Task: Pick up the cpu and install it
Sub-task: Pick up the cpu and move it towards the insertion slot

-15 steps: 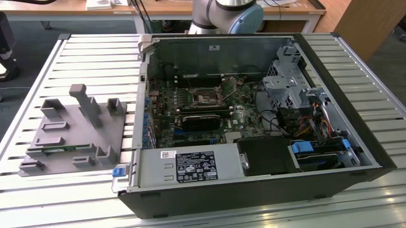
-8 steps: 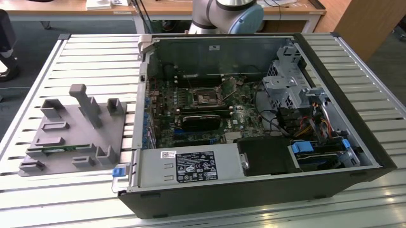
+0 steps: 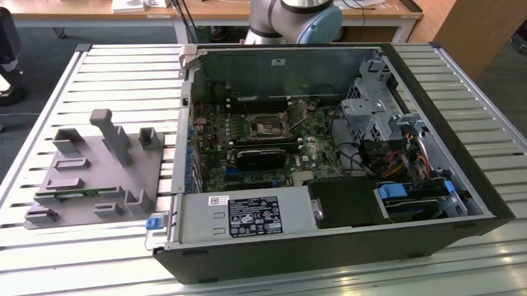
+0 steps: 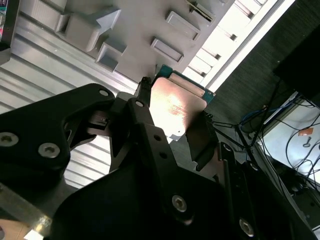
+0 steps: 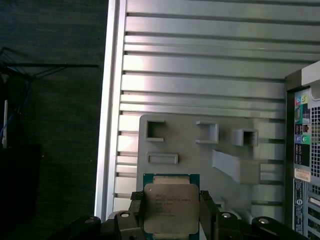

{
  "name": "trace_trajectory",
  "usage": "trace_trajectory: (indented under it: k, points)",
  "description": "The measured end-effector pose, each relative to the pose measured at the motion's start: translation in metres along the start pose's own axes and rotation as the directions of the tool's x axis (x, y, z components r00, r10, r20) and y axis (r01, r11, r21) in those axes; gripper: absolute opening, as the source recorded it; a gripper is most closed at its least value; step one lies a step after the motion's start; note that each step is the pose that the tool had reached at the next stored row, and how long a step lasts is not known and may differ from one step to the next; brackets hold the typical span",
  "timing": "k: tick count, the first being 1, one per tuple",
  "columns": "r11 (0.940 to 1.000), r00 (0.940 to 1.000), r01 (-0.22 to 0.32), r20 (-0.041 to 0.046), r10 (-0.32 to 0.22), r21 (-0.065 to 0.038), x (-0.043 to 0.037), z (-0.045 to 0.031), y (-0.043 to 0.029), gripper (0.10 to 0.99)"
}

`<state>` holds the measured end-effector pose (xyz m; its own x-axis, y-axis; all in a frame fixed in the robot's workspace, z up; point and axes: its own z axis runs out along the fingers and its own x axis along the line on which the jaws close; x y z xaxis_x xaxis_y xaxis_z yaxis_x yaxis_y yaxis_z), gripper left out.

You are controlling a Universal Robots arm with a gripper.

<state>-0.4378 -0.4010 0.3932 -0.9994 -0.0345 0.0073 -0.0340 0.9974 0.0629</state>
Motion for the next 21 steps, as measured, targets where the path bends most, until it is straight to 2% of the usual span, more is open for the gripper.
trace_trajectory:
  k: [5, 21]
  points:
    - [1.0, 1.0, 0.0, 0.0001, 0.0, 0.0, -0.0021, -0.0085, 0.0005, 0.533]
    - [1.0, 1.0, 0.0, -0.0001, 0.0, 0.0, -0.0256, -0.0105, 0.0, 0.533]
